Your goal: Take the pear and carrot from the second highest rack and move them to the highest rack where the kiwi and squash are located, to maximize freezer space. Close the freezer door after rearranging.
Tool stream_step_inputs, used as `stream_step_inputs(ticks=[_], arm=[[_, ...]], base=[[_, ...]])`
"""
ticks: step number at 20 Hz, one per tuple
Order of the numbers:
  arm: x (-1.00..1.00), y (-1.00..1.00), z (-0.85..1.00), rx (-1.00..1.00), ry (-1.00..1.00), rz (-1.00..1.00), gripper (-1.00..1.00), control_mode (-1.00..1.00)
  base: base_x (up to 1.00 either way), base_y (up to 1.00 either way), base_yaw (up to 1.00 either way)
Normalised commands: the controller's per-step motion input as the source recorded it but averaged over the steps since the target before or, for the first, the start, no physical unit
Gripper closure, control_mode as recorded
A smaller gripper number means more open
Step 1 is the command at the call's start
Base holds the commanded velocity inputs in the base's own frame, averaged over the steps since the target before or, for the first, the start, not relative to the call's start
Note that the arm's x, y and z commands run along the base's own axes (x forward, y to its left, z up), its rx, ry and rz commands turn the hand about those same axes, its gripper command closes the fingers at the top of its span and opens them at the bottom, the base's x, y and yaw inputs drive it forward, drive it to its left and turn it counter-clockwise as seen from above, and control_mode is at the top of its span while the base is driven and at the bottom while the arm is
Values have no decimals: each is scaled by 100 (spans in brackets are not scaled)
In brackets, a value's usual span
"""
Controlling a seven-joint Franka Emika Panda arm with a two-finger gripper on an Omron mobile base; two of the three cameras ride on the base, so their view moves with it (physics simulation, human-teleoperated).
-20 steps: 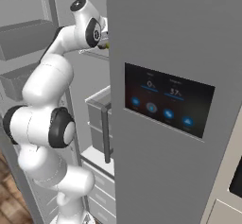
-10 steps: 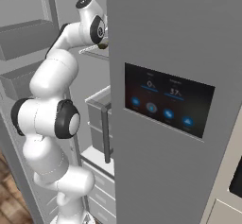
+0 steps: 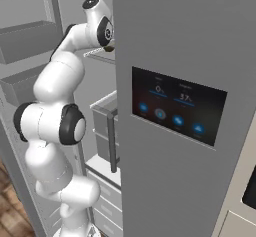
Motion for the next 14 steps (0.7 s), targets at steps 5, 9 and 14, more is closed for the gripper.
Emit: stream_step_inputs(ticks=[5,9,14], arm=[[41,0,-65,0,0,0,-100,-100],[19,0,-59,0,-2,1,-100,-100],[-2,3,-35,0,-17,9,-100,-100]], base=[[0,0,0],[0,0,0],[0,0,0]])
